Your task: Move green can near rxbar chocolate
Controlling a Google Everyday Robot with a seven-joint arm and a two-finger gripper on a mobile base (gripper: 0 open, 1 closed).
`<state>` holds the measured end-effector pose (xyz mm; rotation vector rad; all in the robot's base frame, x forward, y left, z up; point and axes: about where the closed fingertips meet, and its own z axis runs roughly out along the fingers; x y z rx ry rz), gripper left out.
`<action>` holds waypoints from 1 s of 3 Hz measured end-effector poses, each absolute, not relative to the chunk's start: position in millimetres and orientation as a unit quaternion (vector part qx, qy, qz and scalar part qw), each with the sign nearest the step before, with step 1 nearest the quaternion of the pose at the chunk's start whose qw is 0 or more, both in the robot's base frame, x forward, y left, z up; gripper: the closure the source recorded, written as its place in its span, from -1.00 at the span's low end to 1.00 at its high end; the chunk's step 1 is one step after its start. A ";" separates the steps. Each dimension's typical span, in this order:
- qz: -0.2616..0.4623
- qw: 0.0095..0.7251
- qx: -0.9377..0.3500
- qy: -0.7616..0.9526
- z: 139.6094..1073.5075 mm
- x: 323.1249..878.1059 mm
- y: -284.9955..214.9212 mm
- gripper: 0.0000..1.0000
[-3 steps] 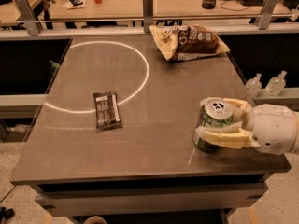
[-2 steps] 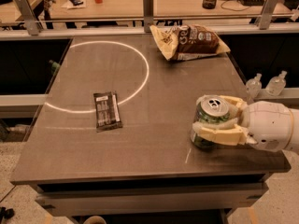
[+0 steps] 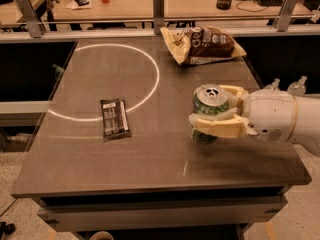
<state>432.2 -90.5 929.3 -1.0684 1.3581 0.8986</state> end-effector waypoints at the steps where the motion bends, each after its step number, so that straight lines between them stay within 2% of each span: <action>1: 0.373 0.566 -0.468 0.567 931.6 447.0 -61.9 1.00; 3: 0.356 0.572 -0.490 0.553 928.4 480.7 -2.2 1.00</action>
Offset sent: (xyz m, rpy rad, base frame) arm 0.0596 0.0916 0.0015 -0.0450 -0.1221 0.0179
